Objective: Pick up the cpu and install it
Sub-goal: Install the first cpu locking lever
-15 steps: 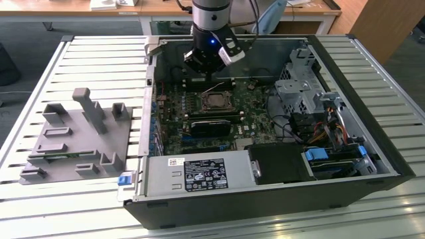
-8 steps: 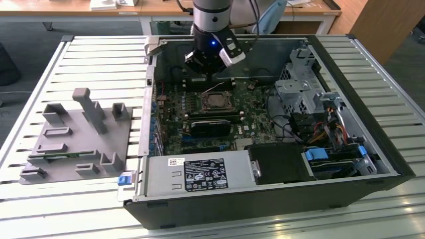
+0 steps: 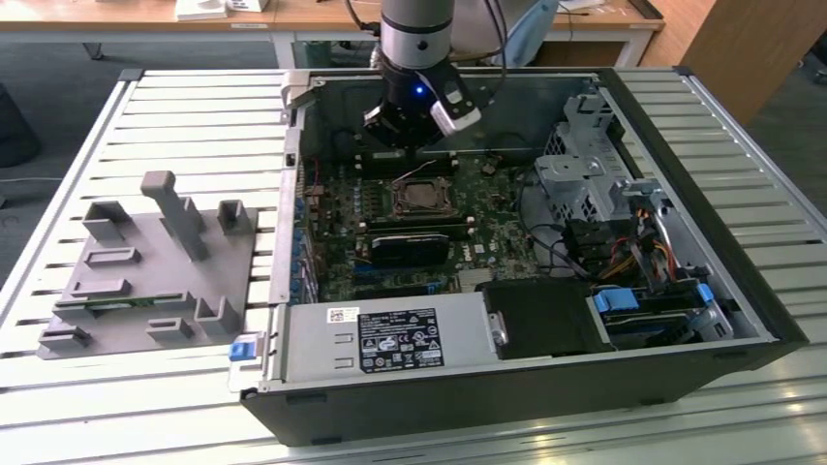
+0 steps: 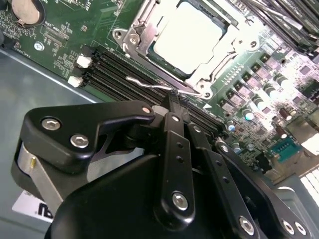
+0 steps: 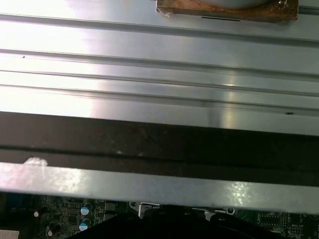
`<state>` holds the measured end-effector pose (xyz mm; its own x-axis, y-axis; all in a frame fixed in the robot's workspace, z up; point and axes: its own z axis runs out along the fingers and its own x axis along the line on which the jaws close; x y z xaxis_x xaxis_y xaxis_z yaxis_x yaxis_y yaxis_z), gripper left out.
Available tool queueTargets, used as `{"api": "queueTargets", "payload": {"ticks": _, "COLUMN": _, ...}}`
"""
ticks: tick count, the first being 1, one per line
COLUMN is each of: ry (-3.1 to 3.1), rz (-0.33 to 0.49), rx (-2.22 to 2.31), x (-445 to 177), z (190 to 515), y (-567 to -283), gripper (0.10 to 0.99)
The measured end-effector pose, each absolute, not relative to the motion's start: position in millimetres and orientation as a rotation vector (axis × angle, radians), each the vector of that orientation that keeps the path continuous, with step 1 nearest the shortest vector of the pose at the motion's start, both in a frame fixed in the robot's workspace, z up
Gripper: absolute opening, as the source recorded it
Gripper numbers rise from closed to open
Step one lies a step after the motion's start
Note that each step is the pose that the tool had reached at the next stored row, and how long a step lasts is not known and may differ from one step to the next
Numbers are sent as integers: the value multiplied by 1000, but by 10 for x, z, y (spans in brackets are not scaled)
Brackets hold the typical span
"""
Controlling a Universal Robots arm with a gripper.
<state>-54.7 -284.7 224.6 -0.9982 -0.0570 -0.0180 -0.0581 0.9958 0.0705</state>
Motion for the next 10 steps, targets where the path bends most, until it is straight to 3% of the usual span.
{"api": "queueTargets", "payload": {"ticks": 10, "ry": 3123, "rz": 110, "rx": -80, "x": -431, "z": 2214, "y": -2841, "gripper": 106}}
